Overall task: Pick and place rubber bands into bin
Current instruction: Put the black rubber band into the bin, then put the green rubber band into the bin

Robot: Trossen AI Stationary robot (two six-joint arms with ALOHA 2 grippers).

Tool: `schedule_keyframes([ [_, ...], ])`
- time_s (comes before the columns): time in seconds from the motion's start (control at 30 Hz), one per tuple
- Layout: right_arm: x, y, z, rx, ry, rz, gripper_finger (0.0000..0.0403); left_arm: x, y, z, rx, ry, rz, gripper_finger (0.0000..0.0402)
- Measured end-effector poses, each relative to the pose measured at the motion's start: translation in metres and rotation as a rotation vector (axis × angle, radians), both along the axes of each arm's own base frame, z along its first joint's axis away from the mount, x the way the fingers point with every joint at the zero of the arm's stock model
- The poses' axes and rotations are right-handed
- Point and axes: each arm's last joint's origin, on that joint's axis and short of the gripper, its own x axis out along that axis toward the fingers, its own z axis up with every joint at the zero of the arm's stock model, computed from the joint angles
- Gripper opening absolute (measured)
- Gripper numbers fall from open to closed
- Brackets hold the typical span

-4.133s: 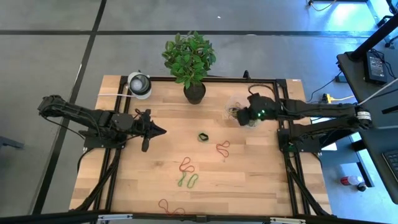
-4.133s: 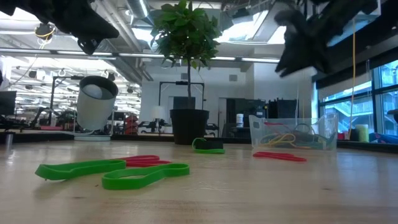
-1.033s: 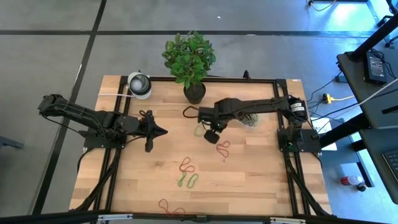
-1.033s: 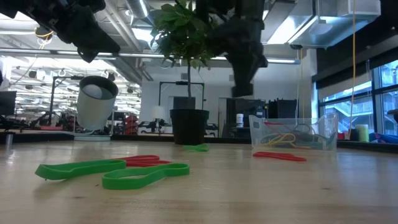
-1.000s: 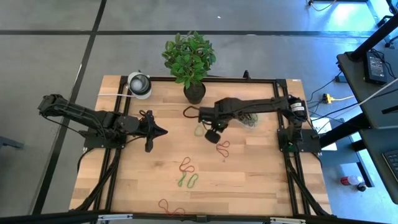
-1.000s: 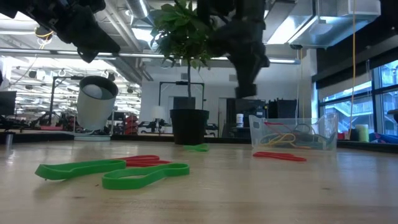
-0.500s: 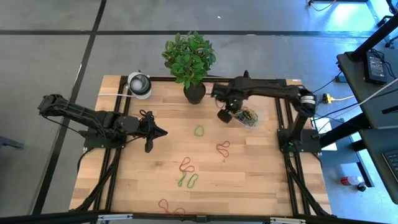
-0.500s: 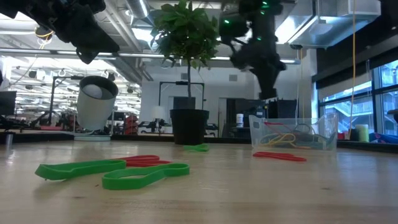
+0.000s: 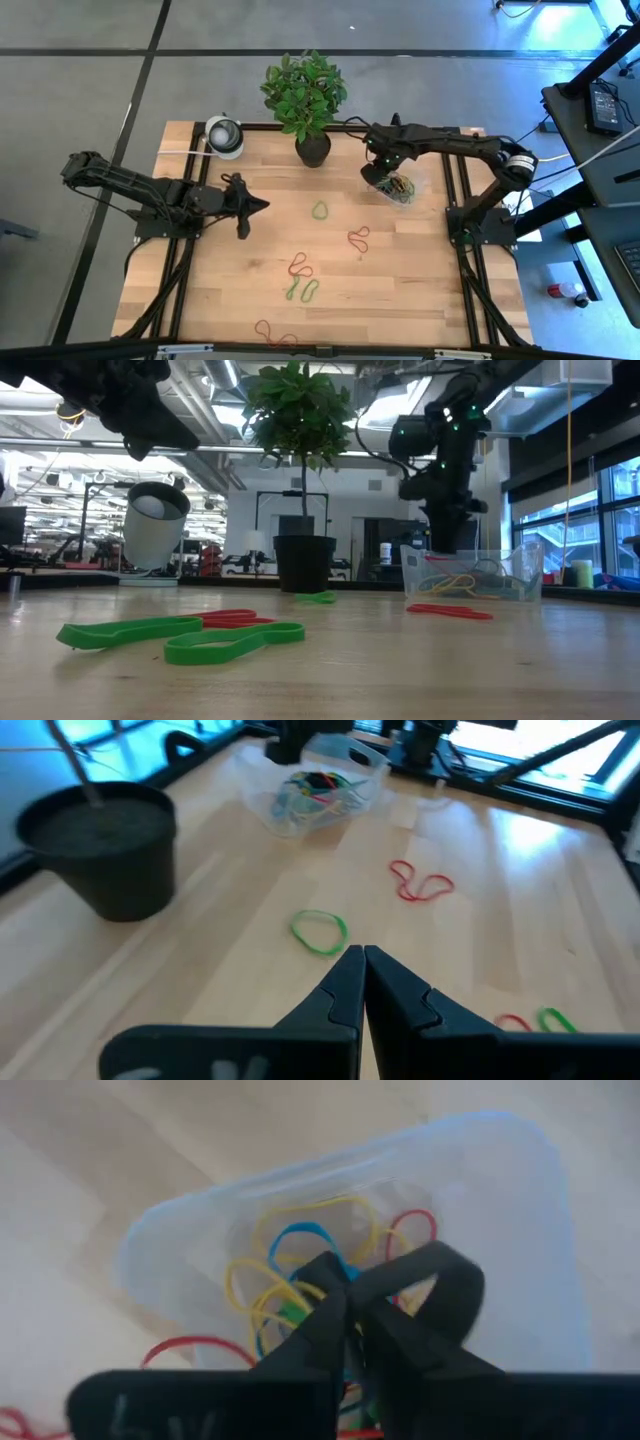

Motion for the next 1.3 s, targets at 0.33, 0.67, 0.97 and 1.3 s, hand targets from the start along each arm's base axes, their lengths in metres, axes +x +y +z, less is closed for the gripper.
schedule_keyframes([
  [0.33,-0.006,-0.013,-0.002,-0.021,-0.008,-0.005,0.0106,0.0,0.002,0.0,0.008,-0.009,0.057,0.0006],
  [0.67,-0.014,-0.004,0.026,-0.037,-0.029,0.037,0.0138,0.003,-0.004,0.001,-0.041,-0.028,0.001,0.0006],
  [0.97,-0.033,0.051,0.083,-0.11,-0.212,0.134,0.0072,0.038,-0.025,0.002,0.024,0.137,-0.061,0.0006],
  [1.3,-0.041,0.11,0.103,-0.163,-0.27,0.254,0.0014,0.09,-0.046,-0.005,0.065,0.481,-0.168,0.0006],
])
